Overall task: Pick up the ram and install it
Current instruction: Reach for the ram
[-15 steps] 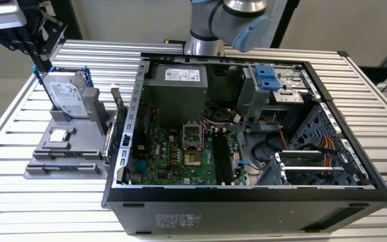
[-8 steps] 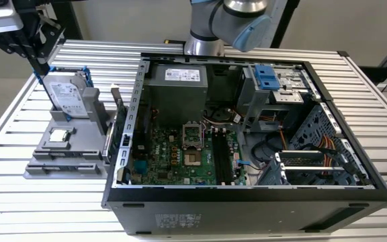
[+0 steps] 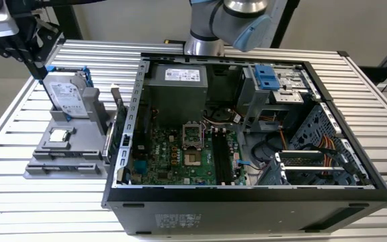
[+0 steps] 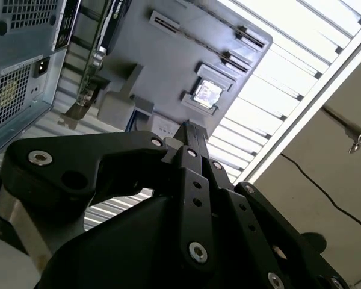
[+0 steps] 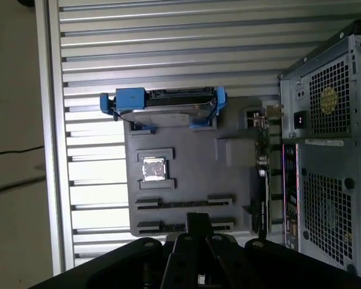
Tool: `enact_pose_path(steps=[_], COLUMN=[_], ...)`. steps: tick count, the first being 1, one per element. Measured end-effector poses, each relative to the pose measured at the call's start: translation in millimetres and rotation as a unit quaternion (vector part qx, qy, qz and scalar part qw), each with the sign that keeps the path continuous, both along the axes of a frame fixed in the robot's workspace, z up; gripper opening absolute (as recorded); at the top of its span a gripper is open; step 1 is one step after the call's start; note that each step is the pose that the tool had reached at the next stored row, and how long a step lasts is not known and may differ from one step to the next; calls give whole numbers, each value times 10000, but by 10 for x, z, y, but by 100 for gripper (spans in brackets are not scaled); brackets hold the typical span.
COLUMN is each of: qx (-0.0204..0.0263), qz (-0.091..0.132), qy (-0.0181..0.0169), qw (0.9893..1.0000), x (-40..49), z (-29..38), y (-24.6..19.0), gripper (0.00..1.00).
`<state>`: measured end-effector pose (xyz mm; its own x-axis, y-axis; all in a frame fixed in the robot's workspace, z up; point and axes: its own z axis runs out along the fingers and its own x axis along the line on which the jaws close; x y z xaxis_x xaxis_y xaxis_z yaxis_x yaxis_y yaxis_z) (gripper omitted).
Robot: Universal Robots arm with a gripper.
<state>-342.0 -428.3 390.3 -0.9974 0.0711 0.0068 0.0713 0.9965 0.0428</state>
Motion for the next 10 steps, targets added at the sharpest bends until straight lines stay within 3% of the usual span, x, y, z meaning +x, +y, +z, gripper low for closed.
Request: enact_pose_path(steps=[10], qx=[0], qz=[0], qy=[4], qw=[10000], x=[0], z=[0], y=[-155], gripper=[0])
